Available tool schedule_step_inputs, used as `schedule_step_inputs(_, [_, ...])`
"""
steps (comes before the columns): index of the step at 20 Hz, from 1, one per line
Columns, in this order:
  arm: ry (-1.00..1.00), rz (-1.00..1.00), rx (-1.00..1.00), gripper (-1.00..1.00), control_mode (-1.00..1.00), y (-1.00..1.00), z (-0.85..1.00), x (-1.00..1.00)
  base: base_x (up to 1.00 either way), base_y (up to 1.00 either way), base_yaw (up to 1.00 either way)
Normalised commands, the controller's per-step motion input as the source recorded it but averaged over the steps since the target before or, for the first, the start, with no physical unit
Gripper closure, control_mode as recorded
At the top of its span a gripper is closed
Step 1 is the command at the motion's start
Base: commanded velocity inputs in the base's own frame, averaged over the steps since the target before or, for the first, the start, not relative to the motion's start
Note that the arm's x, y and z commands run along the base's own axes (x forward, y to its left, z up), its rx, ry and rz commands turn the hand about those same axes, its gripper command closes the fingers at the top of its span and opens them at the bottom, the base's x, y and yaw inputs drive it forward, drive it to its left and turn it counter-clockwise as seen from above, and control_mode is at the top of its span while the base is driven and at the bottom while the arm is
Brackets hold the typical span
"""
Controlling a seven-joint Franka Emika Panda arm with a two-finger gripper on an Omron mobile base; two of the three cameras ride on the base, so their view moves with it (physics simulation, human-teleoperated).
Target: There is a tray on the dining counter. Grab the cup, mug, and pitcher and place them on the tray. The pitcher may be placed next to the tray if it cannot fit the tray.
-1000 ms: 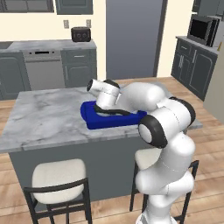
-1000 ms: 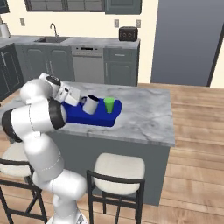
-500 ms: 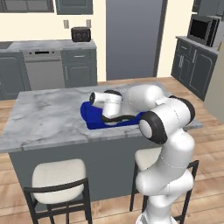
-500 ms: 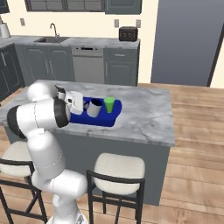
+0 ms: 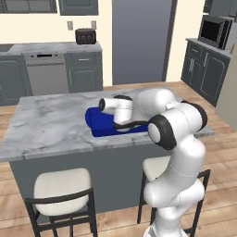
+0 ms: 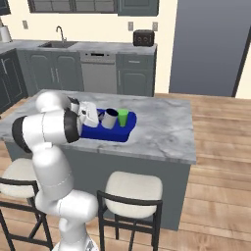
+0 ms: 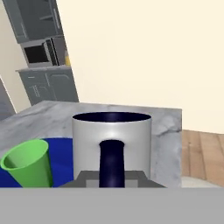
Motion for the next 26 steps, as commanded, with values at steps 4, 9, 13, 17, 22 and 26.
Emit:
schedule_step_inputs(4, [-0.04, 0.00, 0.00, 1.00, -1.00, 0.00, -0.18, 0.08, 0.00, 0.00, 0.00])
schedule_step_inputs(9, [0.00, -0.07, 0.00, 1.00, -1.00, 0.00, -0.26, 0.11, 0.00, 0.00, 0.00])
schedule_step_inputs(13, [0.00, -0.13, 0.00, 1.00, -1.00, 0.00, -0.24, 0.15, 0.00, 0.00, 0.00])
schedule_step_inputs(17, [0.00, -0.13, 0.00, 1.00, -1.00, 0.00, -0.29, 0.19, 0.00, 0.00, 0.00])
schedule_step_inputs(22, [0.00, -0.12, 0.00, 1.00, -1.00, 0.00, -0.35, 0.21, 0.00, 0.00, 0.00])
schedule_step_inputs(26, [0.00, -0.09, 0.00, 1.00, -1.00, -0.05, -0.37, 0.20, 0.00, 0.00, 0.00])
